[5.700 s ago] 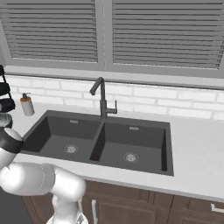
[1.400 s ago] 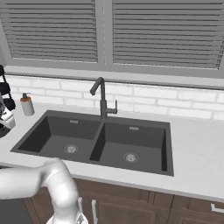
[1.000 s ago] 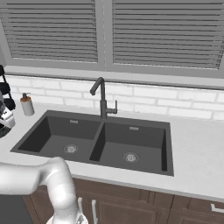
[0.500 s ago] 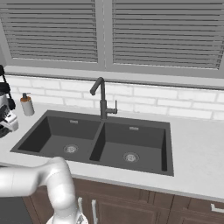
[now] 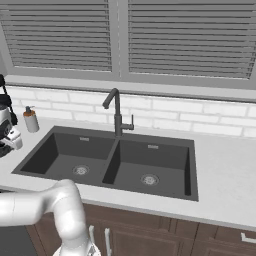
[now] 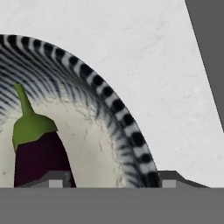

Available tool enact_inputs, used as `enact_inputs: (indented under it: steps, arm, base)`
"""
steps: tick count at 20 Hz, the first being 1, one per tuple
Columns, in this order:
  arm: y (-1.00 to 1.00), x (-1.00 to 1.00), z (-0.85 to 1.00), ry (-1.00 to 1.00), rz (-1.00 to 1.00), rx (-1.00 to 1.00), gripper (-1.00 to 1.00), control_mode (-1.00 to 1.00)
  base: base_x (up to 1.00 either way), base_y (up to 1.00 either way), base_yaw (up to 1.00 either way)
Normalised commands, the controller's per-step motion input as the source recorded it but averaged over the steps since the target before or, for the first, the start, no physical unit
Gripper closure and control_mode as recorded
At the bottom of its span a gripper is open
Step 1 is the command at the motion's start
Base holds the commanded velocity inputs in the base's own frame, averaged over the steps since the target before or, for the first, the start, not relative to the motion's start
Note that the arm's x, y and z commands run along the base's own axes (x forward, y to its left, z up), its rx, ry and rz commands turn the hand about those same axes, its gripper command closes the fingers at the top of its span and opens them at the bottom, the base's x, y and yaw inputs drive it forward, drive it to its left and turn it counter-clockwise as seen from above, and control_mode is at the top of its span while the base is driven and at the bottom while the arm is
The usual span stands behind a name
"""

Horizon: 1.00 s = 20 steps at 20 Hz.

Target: Pick the eggplant from the sink and place it in the bowl. Then pick the bowl and place it in the microwave. Then close the microwave door and press the start button.

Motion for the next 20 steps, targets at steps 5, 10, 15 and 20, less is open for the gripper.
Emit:
enact_inputs:
  steps: [5, 10, 15, 20]
  arm:
    - [0.00, -0.06, -0.06, -0.01, 0.00, 0.03, 1.00, -1.00]
    - [-0.28, -0.40, 0.01, -0.07, -0.01, 0.08, 1.00, -1.00]
    - [-0.46, -0.42, 0.42, -0.13, -0.07, 0.03, 1.00, -1.00]
    - [-0.56, -0.42, 0.63, -0.16, -0.12, 0.00, 1.00, -1.00]
  base:
    - [0.00, 0.00, 0.00]
    - [0.00, 0.00, 0.00]
    - [0.00, 0.00, 0.00]
    - [0.00, 0.00, 0.00]
